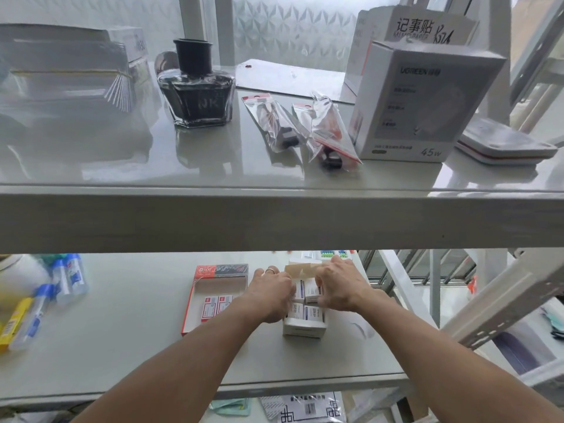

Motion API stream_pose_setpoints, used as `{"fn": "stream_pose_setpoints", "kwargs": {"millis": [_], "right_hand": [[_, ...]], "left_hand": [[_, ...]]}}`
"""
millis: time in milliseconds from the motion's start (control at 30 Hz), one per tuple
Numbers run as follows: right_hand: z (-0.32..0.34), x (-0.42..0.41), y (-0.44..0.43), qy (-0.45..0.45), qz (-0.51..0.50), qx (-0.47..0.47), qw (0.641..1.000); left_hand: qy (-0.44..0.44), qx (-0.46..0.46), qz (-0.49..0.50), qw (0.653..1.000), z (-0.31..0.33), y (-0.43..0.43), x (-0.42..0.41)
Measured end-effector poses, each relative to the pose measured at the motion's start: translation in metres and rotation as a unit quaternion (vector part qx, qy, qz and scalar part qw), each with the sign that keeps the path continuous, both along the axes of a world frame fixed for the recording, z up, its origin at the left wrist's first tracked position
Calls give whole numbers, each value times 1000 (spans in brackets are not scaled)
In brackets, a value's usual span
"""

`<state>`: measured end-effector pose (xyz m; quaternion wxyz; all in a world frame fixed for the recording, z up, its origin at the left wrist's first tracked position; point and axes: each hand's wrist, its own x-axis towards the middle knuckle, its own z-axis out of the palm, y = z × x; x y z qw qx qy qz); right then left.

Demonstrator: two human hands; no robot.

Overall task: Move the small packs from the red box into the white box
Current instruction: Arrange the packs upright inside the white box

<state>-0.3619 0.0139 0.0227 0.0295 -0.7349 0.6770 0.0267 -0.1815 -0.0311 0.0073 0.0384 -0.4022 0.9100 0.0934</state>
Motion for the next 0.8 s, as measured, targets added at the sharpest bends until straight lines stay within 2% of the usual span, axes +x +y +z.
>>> {"fn": "stream_pose_setpoints", "kwargs": {"millis": [200, 367, 567, 800], "right_hand": [[-1, 0, 1, -34, -14, 29, 999], [3, 1, 2, -48, 4, 48, 998], [3, 7, 0, 21, 34, 103, 994], [-3, 7, 0, 14, 23, 95, 995]], "left_hand": [[-26, 41, -6, 999, 4, -4, -6], [-9, 58, -6, 998, 0, -6, -4], [-37, 103, -6, 994, 11, -14, -4], [-9, 76, -5, 997, -1, -12, -3]]}}
